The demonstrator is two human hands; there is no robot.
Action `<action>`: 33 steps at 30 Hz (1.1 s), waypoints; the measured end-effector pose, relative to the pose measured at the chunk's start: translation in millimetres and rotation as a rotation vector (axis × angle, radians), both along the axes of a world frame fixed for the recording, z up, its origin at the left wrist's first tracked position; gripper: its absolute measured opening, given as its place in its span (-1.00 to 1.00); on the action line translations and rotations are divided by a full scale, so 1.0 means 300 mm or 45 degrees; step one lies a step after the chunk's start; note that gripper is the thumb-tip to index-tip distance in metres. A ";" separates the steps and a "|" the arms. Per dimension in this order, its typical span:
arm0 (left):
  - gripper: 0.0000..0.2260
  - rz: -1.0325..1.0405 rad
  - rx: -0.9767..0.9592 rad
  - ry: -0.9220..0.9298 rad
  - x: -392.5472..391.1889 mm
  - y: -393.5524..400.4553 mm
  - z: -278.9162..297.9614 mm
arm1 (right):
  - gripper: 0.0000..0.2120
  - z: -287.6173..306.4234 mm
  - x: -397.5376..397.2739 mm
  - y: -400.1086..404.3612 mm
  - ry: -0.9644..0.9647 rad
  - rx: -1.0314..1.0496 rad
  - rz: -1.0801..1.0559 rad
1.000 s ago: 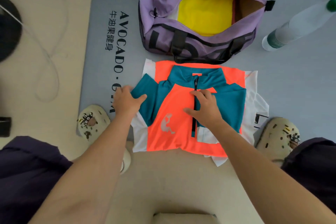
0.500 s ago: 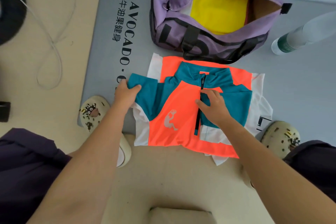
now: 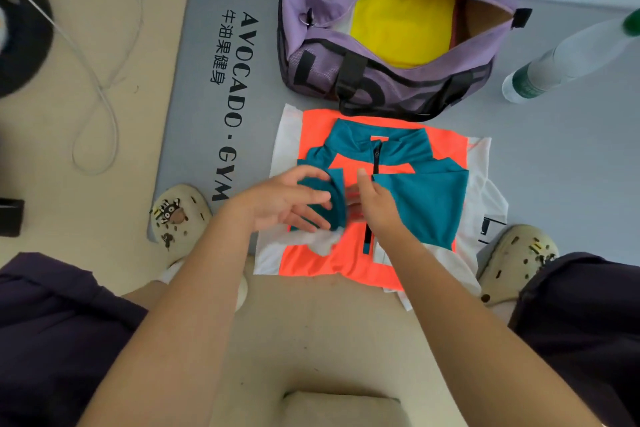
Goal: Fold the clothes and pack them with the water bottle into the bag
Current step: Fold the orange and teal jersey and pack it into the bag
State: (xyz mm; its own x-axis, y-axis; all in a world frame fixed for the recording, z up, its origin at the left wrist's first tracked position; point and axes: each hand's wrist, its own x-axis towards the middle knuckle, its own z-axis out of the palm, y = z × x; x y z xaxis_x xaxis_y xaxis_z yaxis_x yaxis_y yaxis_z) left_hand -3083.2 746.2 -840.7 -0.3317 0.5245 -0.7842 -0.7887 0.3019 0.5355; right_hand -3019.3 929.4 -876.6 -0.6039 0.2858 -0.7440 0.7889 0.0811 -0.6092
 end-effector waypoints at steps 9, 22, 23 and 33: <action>-0.61 0.038 -0.641 0.648 0.003 0.039 -0.201 | -0.74 -0.069 0.048 0.045 -0.050 0.159 0.144; -0.80 -0.104 -0.513 0.811 -0.146 0.067 -0.273 | -0.86 -0.089 0.073 0.201 -0.094 0.076 0.051; -0.77 -0.034 -0.514 0.753 -0.144 0.075 -0.277 | -0.88 -0.092 0.077 0.199 -0.102 0.048 0.047; -0.85 0.341 -0.943 0.846 -0.172 0.076 -0.277 | -0.80 -0.120 0.079 0.180 -0.053 0.039 0.089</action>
